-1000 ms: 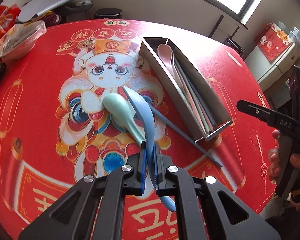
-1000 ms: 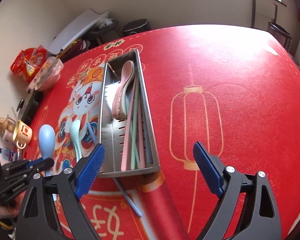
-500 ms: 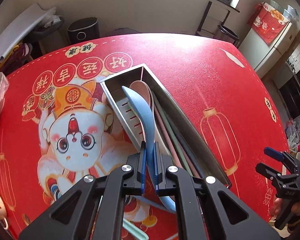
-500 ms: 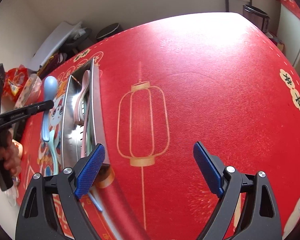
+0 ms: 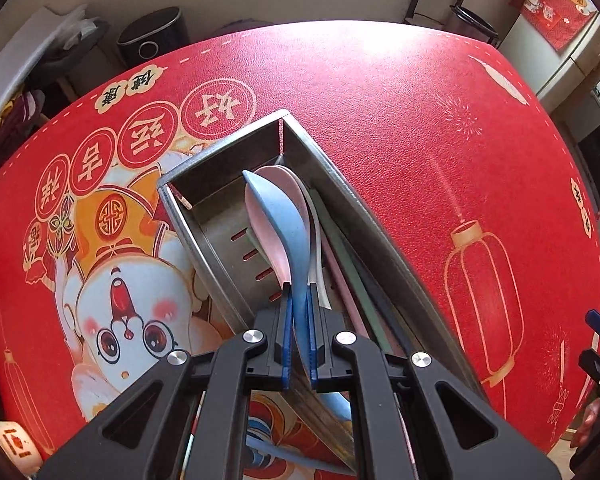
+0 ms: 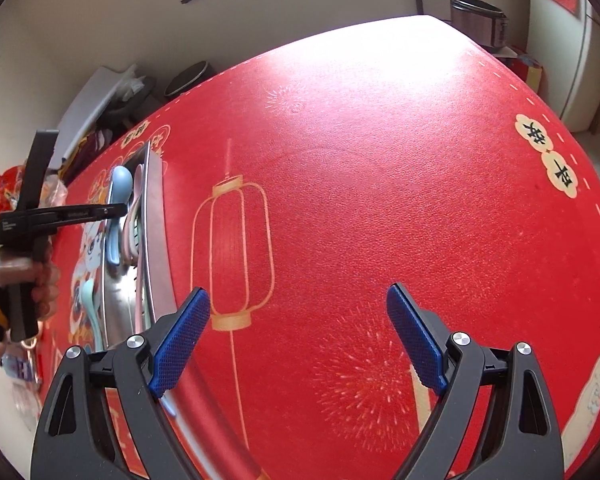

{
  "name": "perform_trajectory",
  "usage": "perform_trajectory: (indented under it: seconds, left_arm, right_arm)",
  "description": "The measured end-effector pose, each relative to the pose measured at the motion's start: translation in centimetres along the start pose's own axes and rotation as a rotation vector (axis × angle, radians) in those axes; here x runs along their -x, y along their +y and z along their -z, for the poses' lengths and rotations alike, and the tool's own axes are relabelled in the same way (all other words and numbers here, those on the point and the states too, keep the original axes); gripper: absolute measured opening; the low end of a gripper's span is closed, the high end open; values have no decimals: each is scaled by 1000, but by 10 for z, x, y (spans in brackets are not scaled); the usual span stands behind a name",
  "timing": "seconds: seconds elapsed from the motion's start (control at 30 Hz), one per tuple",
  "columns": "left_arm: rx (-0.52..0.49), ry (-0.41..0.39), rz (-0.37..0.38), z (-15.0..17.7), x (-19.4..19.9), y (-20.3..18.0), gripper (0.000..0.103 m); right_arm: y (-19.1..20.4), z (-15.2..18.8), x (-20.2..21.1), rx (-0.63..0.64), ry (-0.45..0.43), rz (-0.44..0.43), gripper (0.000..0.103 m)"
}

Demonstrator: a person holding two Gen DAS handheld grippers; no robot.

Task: Organize utensils
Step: 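Lower the blue spoon into the steel tray with the left tool and release, then move the left tool to the mint-green spoon and grasp its handle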

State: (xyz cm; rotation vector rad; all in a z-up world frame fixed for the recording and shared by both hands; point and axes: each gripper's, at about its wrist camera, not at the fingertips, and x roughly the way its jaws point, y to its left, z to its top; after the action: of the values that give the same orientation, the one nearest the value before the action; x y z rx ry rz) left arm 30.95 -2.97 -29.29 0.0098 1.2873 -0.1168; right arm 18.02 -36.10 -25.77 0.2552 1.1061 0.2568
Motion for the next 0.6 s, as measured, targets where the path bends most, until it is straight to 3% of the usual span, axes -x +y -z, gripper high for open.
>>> perform_trajectory:
  seconds: [0.17, 0.2, 0.3, 0.33, 0.6]
  left_arm:
    - [-2, -15, -27, -5, -3, -7, 8]
    - [3, -24, -26, -5, 0, -8, 12]
    - [8, -62, -8, -2, 13, -9, 37]
    - [7, -86, 4, 0, 22, -9, 39]
    - [166, -253, 97, 53, 82, 33, 47]
  right_arm:
    - [-7, 4, 7, -21, -11, 5, 87]
    - [-8, 5, 8, -22, -13, 7, 87]
    - [-7, 7, 12, -21, -17, 7, 87]
    - [-6, 8, 13, -19, -19, 8, 87]
    - [19, 16, 17, 22, -27, -8, 87]
